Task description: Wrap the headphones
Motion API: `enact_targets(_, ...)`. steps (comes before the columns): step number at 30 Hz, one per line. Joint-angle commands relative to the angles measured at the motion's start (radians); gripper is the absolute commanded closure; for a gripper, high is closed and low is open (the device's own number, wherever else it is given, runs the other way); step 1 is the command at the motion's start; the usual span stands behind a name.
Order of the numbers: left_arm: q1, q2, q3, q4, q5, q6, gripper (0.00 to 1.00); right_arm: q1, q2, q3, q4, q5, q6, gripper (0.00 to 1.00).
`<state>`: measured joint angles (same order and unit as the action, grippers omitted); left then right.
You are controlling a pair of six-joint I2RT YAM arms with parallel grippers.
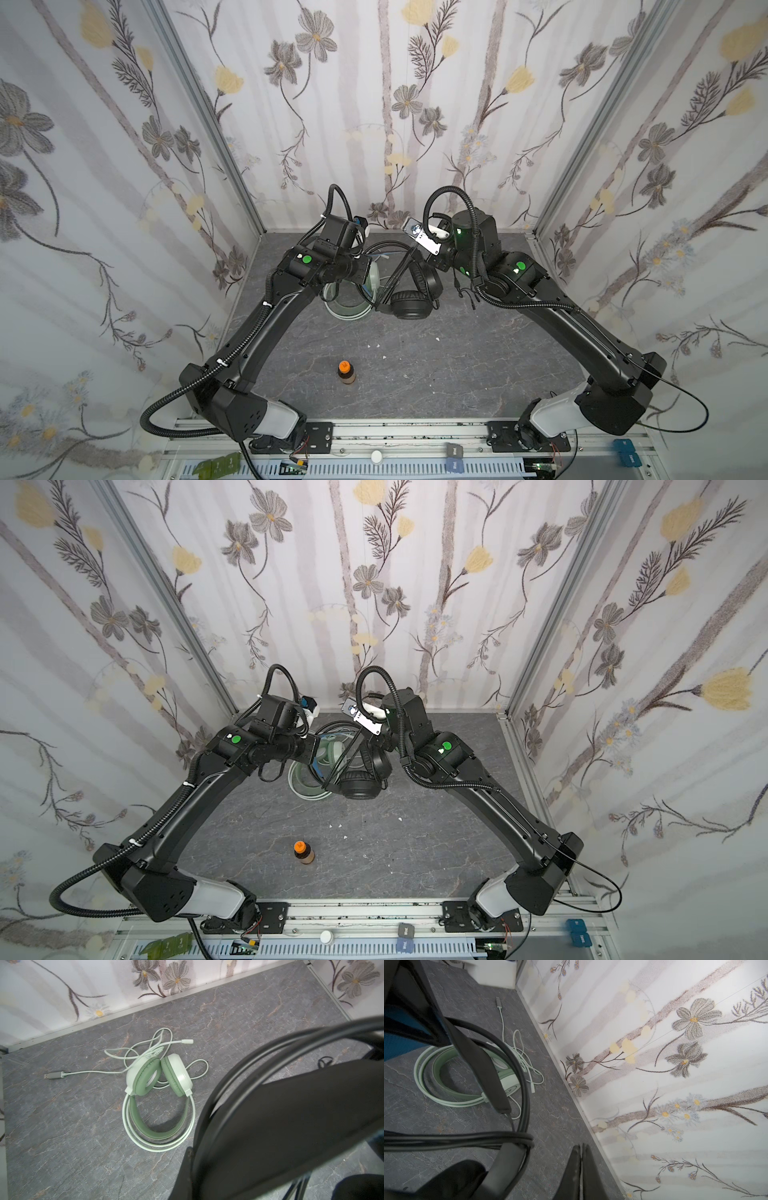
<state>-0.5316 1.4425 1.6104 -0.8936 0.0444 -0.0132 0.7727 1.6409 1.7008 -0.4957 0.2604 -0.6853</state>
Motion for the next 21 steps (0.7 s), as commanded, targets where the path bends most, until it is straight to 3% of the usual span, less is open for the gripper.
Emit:
enact_targets(1,-0.008,-0.015,-0.004,-0.018,0.061,0.04,1.0,-0.009,0.01,-0.001,0.068,0.019,0.022,0.92)
enact_targets(4,-0.008,-0.031,-0.004,0.0,0.084,0.04,1.0,-0.035,0.005,-0.031,0.077,0.009,0.048,0.92)
enact_targets(8,-0.01,-0.055,0.002,0.008,0.108,0.029,1.0,-0.117,-0.027,-0.077,0.114,-0.138,0.145,0.91)
enact_targets(12,-0.01,-0.07,0.013,0.006,0.137,0.028,1.0,-0.153,-0.036,-0.131,0.171,-0.207,0.182,0.89)
enact_targets(21,-0.011,-0.052,0.144,-0.006,0.242,-0.011,1.0,-0.219,-0.037,-0.188,0.254,-0.334,0.262,0.86)
